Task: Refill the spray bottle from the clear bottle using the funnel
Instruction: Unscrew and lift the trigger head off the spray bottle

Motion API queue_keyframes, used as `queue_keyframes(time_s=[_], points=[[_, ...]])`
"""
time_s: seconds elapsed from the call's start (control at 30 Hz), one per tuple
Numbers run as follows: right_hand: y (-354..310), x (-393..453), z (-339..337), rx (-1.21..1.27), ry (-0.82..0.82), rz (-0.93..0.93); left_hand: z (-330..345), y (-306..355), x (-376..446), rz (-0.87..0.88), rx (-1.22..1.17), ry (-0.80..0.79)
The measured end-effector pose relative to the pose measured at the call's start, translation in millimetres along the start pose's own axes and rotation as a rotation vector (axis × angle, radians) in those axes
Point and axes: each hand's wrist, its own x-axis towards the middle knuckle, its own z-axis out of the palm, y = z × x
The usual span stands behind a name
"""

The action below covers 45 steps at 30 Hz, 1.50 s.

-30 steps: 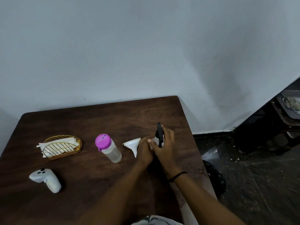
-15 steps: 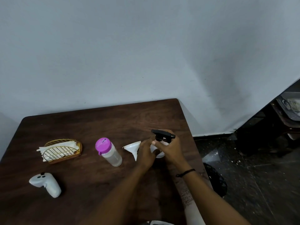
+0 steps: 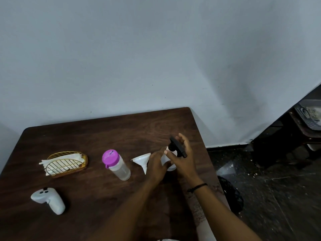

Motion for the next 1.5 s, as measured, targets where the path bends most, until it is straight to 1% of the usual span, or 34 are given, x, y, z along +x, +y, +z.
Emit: queue_keyframes(time_s=[0.1, 0.17, 0.3, 0.4, 0.6, 0.7, 0.8, 0.97, 1.13, 1.23, 1.37, 1.5], points=[[0.6, -1.3, 7.5, 0.040, 0.134, 0.048, -0.5, 2.5, -0.9, 0.005, 0.009, 0.007], [-0.1, -0.4, 10.4, 0.056, 0.170, 0.076, -1.4, 6.2, -2.5, 0.001, 0.041, 0.011], [-0.9, 1.1, 8.7, 0.030, 0.128, 0.066, -3.3, 8.6, -2.1, -0.003, 0.022, -0.013], [-4.7, 0.7, 6.0, 0.027, 0.086, 0.035, 5.7, -17.1, 5.7, 0.007, -0.012, -0.018], [-7.4, 3.5, 0.7, 0.027, 0.041, 0.082, -1.1, 2.6, -2.6, -0.031, 0.026, -0.005], [-12.8, 2.2, -0.1, 0.040, 0.050, 0.095, -2.0, 6.4, -2.6, 0.004, 0.030, -0.008], [-16.7, 1.6, 1.6, 0.053, 0.097, 0.096, -2.0, 4.5, -1.5, 0.004, -0.011, -0.014], [-29.4, -0.6, 1.8, 0.076, 0.119, 0.113, -4.6, 7.6, -3.2, 0.008, 0.023, -0.044], [-52.2, 5.0, -8.3, 0.095, 0.203, 0.017, -4.1, 9.9, -6.6, -0.053, -0.037, -0.003], [-67.4, 8.0, -19.5, 0.079, 0.238, -0.042, -3.5, 14.3, -6.2, -0.040, 0.042, 0.015], [-91.6, 9.2, -32.0, 0.144, 0.256, -0.132, -4.5, 11.8, -4.9, -0.031, 0.057, 0.009], [-114.7, 12.6, -46.9, 0.188, 0.351, -0.221, -5.0, 17.0, -6.3, -0.027, 0.100, 0.012]])
